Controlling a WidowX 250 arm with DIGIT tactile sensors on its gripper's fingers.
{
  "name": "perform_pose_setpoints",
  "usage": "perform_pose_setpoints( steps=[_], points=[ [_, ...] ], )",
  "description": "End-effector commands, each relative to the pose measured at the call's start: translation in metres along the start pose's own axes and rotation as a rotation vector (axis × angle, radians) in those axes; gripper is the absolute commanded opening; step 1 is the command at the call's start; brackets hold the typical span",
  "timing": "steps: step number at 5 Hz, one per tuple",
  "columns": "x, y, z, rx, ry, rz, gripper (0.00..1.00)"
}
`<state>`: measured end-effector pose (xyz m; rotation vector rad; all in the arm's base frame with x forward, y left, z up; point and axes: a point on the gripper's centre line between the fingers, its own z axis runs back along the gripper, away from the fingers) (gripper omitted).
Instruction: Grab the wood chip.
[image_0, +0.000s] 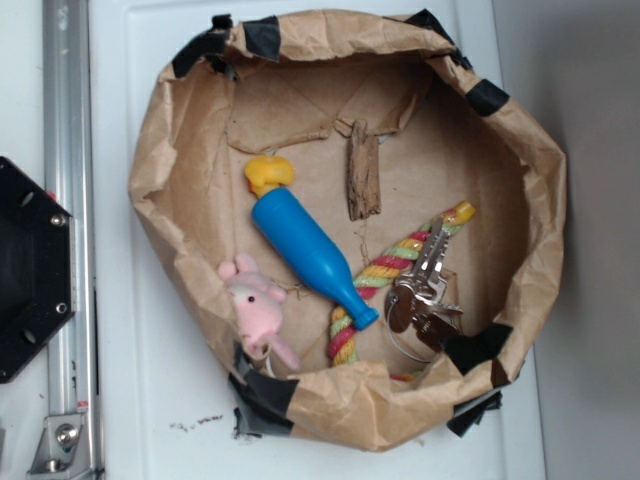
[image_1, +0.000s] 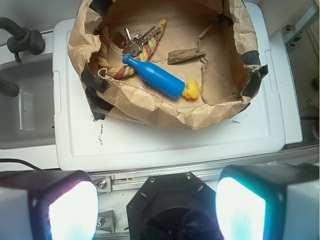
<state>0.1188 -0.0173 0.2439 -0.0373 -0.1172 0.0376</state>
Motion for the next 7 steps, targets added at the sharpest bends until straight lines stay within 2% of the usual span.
perform_pose_setpoints(
  steps=[1, 3, 4, 7],
  points=[
    [0.0, 0.0, 0.0, 0.0, 0.0, 0.0, 1.0],
    [0.093, 0.042, -0.059, 0.028, 0.033, 0.183, 1.0],
    [0.135, 0.051, -0.086, 0.063, -0.118, 0.426, 1.0],
    [0.135, 0.051, -0.086, 0.063, -0.118, 0.426, 1.0]
  ],
)
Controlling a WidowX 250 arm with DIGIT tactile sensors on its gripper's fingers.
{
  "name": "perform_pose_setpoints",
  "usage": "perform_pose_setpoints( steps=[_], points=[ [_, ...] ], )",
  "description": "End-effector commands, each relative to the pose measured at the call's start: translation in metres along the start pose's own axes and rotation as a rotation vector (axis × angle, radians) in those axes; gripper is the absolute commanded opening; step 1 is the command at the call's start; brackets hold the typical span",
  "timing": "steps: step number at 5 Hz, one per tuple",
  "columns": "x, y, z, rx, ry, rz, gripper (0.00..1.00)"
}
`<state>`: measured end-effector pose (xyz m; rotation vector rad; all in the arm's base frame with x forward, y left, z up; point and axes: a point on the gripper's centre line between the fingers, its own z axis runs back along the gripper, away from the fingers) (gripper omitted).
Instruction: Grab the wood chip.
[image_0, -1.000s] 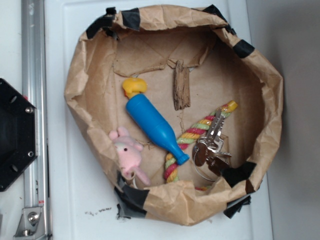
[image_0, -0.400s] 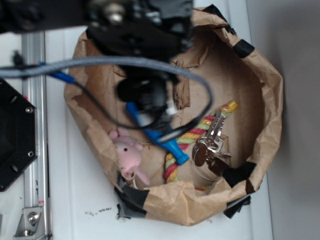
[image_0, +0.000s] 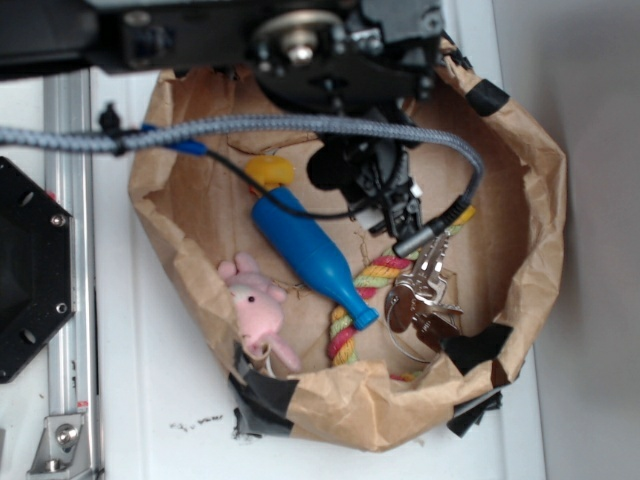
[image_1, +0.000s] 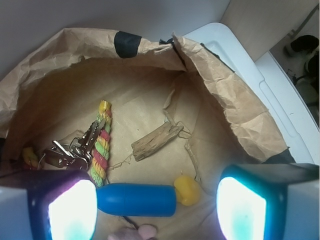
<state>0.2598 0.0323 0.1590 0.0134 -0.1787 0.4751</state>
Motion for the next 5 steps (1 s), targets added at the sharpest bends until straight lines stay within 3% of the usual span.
perform_pose_setpoints(
  steps=[1, 2, 5],
  points=[
    [0.0, -0.022, -0.024, -0.035, -0.004, 0.256, 1.0],
    [-0.006, -0.034, -0.036, 0.027, 0.013, 0.501, 1.0],
    [-0.006, -0.034, -0.036, 0.027, 0.013, 0.501, 1.0]
  ],
)
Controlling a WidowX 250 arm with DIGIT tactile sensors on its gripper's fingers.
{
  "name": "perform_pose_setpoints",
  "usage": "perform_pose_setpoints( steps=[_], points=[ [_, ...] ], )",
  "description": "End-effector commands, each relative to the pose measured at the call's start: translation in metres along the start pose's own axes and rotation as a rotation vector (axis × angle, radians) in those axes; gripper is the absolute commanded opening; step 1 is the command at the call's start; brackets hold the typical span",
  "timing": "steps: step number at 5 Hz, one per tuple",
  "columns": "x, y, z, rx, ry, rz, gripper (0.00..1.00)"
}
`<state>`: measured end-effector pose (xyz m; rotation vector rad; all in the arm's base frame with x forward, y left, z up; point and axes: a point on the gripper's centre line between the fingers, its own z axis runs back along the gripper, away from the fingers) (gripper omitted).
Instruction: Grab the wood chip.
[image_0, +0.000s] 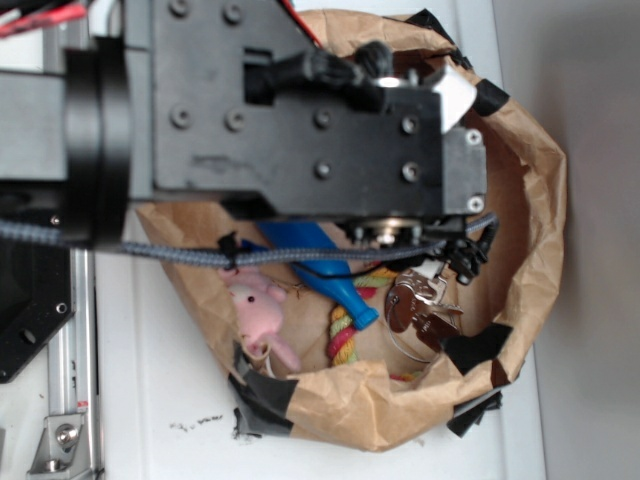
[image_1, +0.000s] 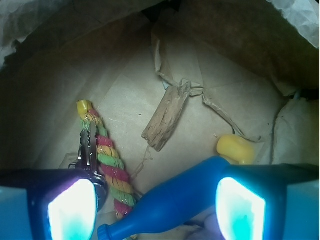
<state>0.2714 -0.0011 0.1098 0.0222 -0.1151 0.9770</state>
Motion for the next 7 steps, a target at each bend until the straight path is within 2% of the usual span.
perform_pose_setpoints(
  steps=[1, 2, 4, 6, 7],
  points=[
    [0.024, 0.015, -0.027, -0.009, -0.054, -0.03, 1.0],
    [0.036, 0.028, -0.056, -0.016, -0.12, -0.05, 1.0],
    [0.039, 0.039, -0.069, -0.047, -0.121, 0.007, 1.0],
    [0.054, 0.029, -0.098, -0.009, -0.076, 0.017, 1.0],
    [0.054, 0.035, -0.104, 0.016, -0.075, 0.044, 0.0]
  ],
)
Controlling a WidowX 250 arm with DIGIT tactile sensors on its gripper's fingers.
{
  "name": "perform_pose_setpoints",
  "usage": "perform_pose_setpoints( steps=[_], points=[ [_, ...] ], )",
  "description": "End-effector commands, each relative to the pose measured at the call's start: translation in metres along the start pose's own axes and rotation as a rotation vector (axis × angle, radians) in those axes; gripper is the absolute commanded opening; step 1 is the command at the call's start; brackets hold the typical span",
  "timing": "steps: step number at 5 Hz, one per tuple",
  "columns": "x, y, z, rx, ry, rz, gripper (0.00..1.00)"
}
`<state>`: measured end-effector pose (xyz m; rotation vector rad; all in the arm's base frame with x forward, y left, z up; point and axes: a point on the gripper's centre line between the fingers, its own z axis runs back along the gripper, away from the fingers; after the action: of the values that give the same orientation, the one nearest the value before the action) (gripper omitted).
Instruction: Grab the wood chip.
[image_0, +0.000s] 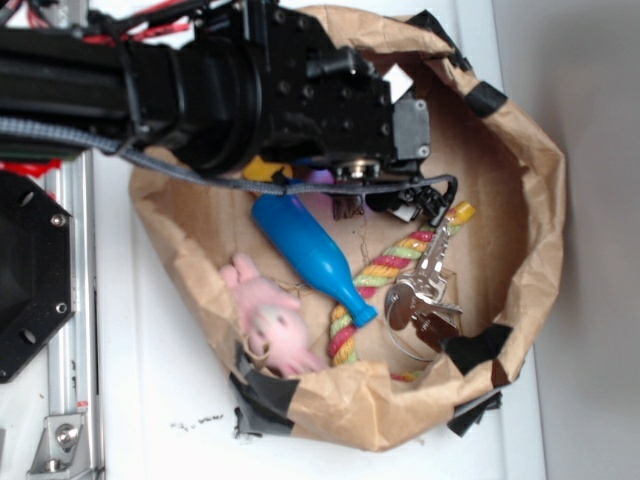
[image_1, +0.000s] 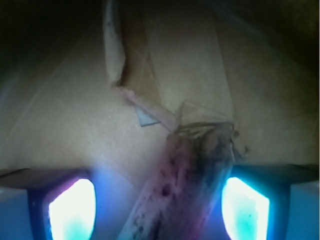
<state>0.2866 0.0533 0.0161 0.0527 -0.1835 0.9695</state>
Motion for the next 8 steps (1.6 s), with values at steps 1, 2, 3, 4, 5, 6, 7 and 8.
perform_pose_setpoints(
  steps=[1, 2, 3, 4, 5, 6, 7, 8],
  points=[
    [0.009, 0.015, 0.004, 0.004, -0.034, 0.045, 0.0],
    [0.011, 0.017, 0.01, 0.0, -0.048, 0.056, 0.0],
    [0.012, 0.018, 0.016, -0.01, -0.055, 0.05, 0.0],
    [0.018, 0.015, 0.028, -0.047, -0.068, 0.007, 0.0],
    [0.025, 0.001, 0.079, -0.195, -0.212, -0.218, 0.0],
    [0.017, -0.025, 0.13, -0.233, -0.136, -0.435, 0.0],
    [0.008, -0.035, 0.172, -0.249, -0.025, -0.532, 0.0],
    [-0.006, -0.043, 0.175, -0.263, 0.046, -0.615, 0.0]
  ],
)
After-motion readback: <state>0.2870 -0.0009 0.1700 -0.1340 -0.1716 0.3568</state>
